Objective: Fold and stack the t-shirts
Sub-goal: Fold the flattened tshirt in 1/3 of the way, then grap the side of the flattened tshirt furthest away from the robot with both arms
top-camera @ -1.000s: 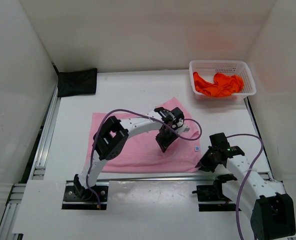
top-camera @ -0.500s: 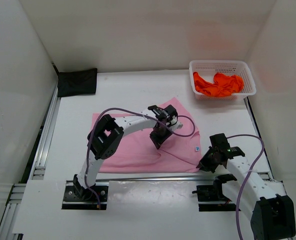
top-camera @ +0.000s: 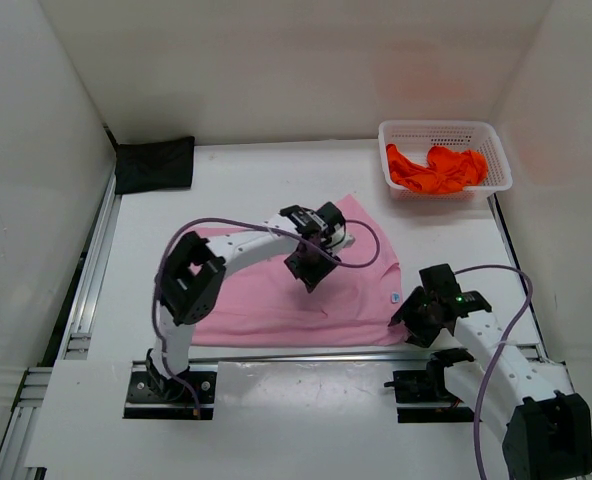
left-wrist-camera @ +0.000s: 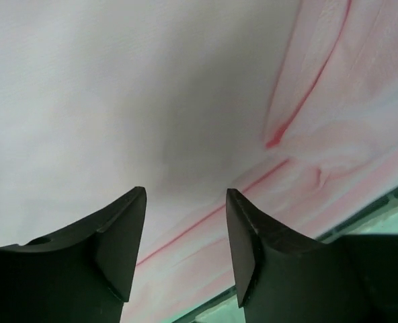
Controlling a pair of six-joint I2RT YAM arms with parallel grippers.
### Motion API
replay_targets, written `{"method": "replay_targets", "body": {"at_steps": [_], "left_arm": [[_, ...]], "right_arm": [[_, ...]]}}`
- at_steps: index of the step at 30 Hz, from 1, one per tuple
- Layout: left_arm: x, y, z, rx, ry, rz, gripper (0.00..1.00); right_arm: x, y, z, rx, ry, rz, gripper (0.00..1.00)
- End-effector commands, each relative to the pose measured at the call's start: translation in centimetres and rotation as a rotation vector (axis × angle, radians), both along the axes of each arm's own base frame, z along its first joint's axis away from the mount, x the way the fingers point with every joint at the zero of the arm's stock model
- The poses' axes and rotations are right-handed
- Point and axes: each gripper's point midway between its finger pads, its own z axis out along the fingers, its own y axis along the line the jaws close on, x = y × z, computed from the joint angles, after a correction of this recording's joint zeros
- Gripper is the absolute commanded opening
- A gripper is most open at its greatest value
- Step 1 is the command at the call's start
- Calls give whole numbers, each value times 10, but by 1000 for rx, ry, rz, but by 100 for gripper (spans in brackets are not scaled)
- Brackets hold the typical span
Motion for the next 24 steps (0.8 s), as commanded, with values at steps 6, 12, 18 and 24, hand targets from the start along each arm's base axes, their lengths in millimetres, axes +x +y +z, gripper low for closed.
{"method": "replay_targets", "body": {"at_steps": [6,12,18,24], "left_arm": [[90,146,111,-68,-343,420,72],[140,290,112,-45,-413,831,72],[169,333,88,-151,-320,956,74],[194,354,43,-126,-245,1006,74]], "right_arm": [[33,-19,76,-202,-173,9,66],[116,13,141,-334,-318,301,70],[244,79,174,-335,-366,480,74],[369,114,137,-291,-380,388,74]]}}
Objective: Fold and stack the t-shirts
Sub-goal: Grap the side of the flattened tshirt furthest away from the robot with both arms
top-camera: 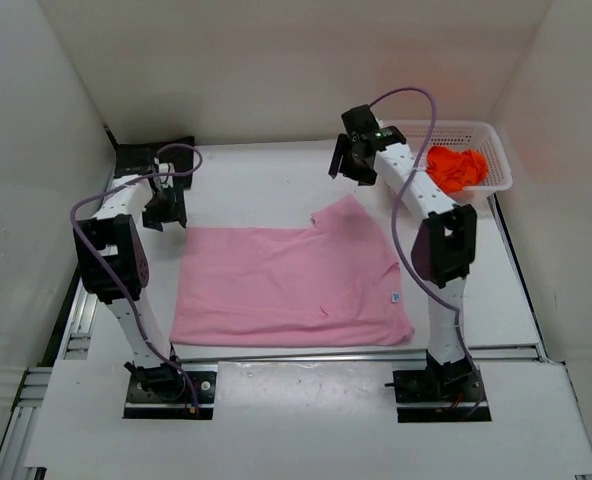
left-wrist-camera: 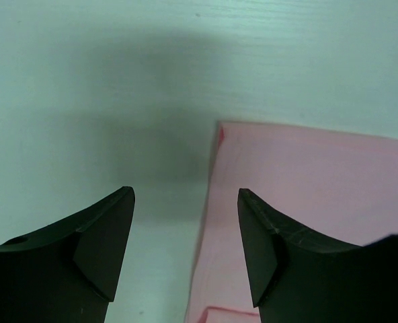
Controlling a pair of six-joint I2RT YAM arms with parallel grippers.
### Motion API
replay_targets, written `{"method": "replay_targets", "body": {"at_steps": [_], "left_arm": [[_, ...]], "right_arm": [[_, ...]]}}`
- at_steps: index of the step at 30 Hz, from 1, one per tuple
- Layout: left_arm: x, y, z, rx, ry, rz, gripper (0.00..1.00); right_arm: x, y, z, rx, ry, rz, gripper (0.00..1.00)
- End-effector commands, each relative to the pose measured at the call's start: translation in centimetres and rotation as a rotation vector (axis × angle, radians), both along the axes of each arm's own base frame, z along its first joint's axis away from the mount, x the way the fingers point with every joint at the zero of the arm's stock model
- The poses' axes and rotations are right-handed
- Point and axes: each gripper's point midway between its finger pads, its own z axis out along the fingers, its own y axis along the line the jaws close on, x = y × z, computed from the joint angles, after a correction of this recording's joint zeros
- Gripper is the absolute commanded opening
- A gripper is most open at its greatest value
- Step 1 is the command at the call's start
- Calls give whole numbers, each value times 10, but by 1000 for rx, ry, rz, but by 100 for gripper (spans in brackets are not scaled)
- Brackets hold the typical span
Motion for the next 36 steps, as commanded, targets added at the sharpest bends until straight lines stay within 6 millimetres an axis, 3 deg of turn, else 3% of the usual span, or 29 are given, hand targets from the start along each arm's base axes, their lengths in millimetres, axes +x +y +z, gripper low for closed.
{"method": "replay_targets", "body": {"at_steps": [1,3,4,5,6,7,10,16,21,22,23,26,28,32,36], "left_arm": [[24,-4,5,-25,-62,-15,74],[32,1,-1,-25,-63,-6,74],[32,-1,-5,-37,-56,-11,74],[37,3,-4,-43,-70,-4,74],[36,3,-11,-46,-54,-4,74],[36,-1,-15,-68,-47,-13,74],[37,-5,-23,-111,-33,-20,75],[30,-19,-51,-166,32,-44,76],[34,-28,-63,-169,54,-64,77],[40,-26,-62,-159,45,-62,77],[40,-25,-62,-159,44,-62,77],[43,-29,-63,-158,44,-71,77],[39,-40,-62,-190,47,-93,75],[14,-54,-74,-235,105,-111,61],[-1,-68,-81,-263,141,-136,30]], "right_arm": [[43,-6,-23,17,11,-49,74],[66,-4,-48,59,18,-81,74],[72,-1,-52,72,7,-92,74],[73,-1,-71,71,29,-104,74],[75,0,-74,75,20,-104,74],[80,-1,-89,63,27,-122,72],[77,-4,-115,32,73,-130,72],[62,-5,-141,22,154,-131,68],[57,3,-151,61,191,-127,49],[59,3,-153,61,189,-126,44],[59,3,-153,61,189,-126,30],[60,4,-155,61,191,-127,12],[56,2,-157,56,202,-127,7],[57,2,-149,58,183,-117,1],[58,2,-142,54,166,-97,0]]}}
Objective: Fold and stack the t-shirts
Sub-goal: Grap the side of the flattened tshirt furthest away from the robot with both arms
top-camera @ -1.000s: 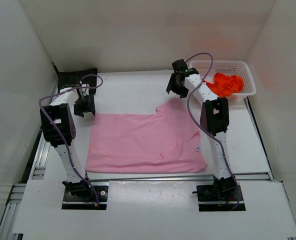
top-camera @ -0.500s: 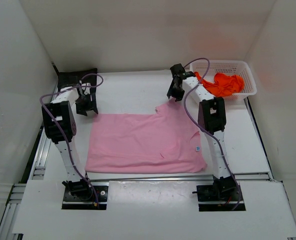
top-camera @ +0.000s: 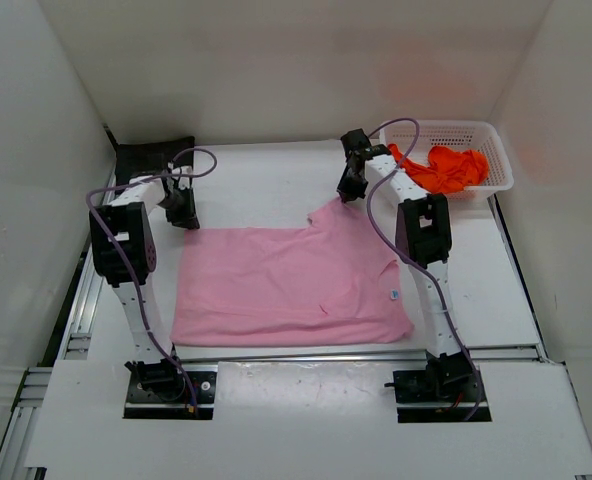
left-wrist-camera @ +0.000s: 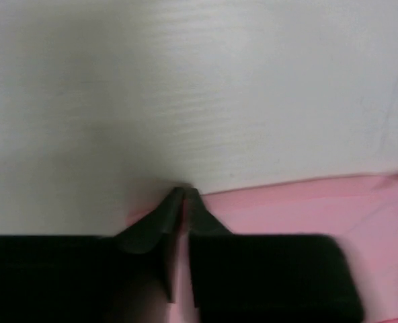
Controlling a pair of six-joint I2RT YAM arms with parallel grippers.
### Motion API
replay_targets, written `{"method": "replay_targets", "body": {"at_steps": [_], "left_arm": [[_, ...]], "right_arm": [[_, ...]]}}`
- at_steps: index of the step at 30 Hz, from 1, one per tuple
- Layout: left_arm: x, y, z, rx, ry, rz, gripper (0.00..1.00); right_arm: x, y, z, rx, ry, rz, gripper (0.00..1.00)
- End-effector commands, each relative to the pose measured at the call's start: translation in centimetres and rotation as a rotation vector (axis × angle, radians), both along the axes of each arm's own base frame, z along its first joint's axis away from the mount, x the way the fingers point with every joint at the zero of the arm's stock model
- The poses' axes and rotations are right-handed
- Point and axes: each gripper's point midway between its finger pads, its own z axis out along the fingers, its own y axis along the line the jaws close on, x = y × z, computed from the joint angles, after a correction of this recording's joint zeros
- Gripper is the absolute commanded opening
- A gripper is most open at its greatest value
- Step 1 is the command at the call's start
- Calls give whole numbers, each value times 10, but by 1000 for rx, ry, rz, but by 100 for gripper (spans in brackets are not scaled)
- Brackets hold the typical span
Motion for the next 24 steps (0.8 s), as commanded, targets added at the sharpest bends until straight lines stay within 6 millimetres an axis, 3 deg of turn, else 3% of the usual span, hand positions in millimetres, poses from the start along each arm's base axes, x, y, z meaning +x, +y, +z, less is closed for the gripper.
{"method": "replay_targets", "body": {"at_steps": [1,4,5,7,8,9,10,11,12,13,14,16,17,24], "left_arm": [[-34,-24,-22,-64,117,-45,10],[-32,-19,-18,-36,105,-37,10],[-30,-13,-9,-23,82,-24,10],[-23,-8,6,5,41,-16,10],[-21,-4,13,30,23,-8,10],[-21,-3,27,41,-8,-4,10],[-20,-1,35,53,-30,0,10],[-22,3,40,76,-38,9,10],[-24,5,50,86,-60,14,10],[-24,7,54,98,-70,19,10],[-24,13,53,128,-67,31,11],[-24,15,53,139,-66,36,34],[-24,19,53,140,-66,47,52],[-26,14,20,104,22,30,56]], "right_arm": [[-4,-1,8,-2,-11,26,0],[-10,1,23,-10,-36,69,0],[-10,5,40,-16,-74,87,0],[-20,7,49,-43,-89,140,0],[-23,10,73,-35,-134,161,0],[-37,9,69,-59,-115,178,0],[-37,5,75,-72,-143,178,0],[-45,8,100,-59,-192,194,0],[-59,0,88,-79,-164,191,0],[-63,-2,90,-75,-173,191,0],[-65,3,105,-52,-223,188,0],[-73,4,98,-34,-200,204,0],[-76,9,98,-28,-200,207,0],[-89,25,88,-41,-162,239,0]]}}
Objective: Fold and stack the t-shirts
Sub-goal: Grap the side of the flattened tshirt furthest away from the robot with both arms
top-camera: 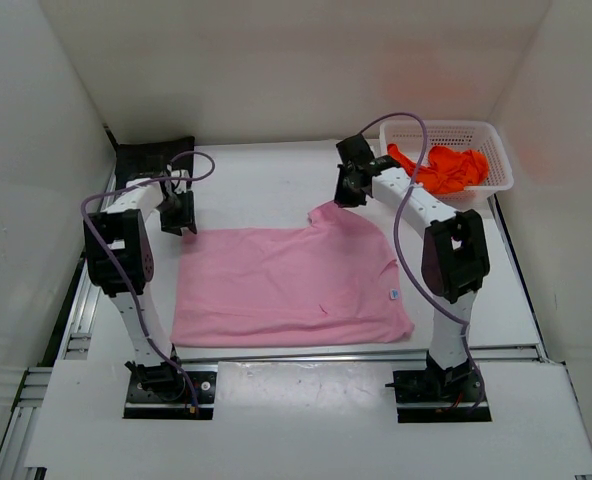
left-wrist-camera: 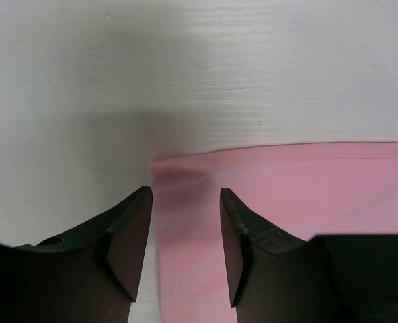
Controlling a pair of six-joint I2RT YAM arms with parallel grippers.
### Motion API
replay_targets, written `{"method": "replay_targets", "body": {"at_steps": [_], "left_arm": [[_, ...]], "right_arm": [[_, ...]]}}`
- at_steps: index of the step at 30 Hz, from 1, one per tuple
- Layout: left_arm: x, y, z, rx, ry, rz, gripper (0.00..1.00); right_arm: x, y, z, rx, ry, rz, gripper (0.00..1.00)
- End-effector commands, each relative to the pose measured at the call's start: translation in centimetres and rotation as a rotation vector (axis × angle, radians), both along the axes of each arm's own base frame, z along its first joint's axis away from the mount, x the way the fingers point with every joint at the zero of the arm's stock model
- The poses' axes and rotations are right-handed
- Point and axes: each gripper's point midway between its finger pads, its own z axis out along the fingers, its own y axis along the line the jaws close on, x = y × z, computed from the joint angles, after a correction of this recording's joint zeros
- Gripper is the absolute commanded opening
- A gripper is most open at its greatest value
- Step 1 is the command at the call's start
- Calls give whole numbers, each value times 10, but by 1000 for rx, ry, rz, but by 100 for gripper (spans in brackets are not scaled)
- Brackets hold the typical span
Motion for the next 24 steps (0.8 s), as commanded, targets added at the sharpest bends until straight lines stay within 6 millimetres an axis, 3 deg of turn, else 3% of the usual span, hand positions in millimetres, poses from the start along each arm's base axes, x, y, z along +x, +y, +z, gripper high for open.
{"method": "replay_targets", "body": {"at_steps": [1,6,13,15,16,18,21,23,24], "left_arm": [[1,2,-8,-1,21,0,56],[-6,6,-26,21,72,9,59],[6,7,-35,42,75,6,59],[3,0,-37,28,84,-9,51],[3,0,-37,28,84,-9,32],[-5,-6,-40,19,102,-21,10],[-14,-11,-32,-4,94,-28,10],[-20,-11,-23,-3,79,-28,10],[-20,-11,-4,0,35,-28,10]], "right_arm": [[-7,11,-5,-16,4,33,0],[-5,13,-2,-7,-3,25,0],[-9,16,-3,-11,5,35,0],[-10,13,-2,-18,3,29,0],[-9,12,-2,-25,-1,24,0],[-12,11,-1,-25,-1,24,0],[-17,9,-1,-29,9,38,0],[-28,2,14,-30,-2,48,0],[-40,-5,5,-45,26,49,0]]}}
